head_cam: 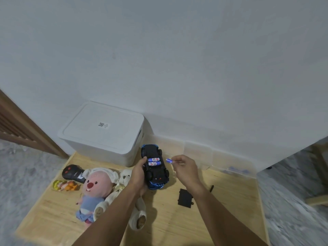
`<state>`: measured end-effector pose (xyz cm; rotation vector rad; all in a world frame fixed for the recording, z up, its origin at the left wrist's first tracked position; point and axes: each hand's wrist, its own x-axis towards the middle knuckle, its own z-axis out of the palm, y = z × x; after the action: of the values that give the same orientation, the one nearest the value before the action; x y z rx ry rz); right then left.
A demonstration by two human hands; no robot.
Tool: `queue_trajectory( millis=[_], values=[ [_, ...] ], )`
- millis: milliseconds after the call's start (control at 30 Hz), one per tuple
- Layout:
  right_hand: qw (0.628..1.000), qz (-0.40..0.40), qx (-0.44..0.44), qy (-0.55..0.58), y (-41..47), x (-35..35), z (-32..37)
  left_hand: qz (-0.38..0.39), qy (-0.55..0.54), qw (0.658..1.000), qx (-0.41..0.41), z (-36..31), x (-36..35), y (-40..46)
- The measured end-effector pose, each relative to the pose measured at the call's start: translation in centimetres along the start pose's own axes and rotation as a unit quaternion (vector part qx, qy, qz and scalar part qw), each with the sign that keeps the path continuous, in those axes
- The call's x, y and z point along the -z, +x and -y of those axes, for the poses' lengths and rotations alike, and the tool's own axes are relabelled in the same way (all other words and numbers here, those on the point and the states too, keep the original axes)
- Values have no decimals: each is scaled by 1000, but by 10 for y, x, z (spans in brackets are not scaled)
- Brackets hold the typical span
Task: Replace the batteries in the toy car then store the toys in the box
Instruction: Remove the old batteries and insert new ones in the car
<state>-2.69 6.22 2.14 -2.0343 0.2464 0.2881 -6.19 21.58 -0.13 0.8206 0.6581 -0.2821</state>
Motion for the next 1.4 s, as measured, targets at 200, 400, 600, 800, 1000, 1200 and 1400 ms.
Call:
queue_trajectory(
  millis=[200, 400, 600, 800, 1000, 1200, 1400],
  values=[
    [996, 35, 66, -45, -10, -4, 18, -20, 55, 998, -7, 0, -11, -6],
    [991, -6, 102, -91, -15, -9, 21, -30, 65, 997, -16, -1, -16, -12],
    [988, -83, 92, -94, -24, -13, 21, -49, 70, 996, -40, 2, -19, -10],
    [951, -103, 201, -212, -33, -20, 12, -61, 70, 993, -70, 1, -23, -12],
    [949, -69, 204, -228, -40, -24, 5, -72, 55, 993, -79, 2, -28, -14],
    [948, 34, 172, -266, -47, -12, 8, -61, 42, 994, -81, 2, -29, -15],
    [920, 71, 165, -348, -55, -12, 9, -59, 64, 993, -81, -6, -27, -16]
  ],
)
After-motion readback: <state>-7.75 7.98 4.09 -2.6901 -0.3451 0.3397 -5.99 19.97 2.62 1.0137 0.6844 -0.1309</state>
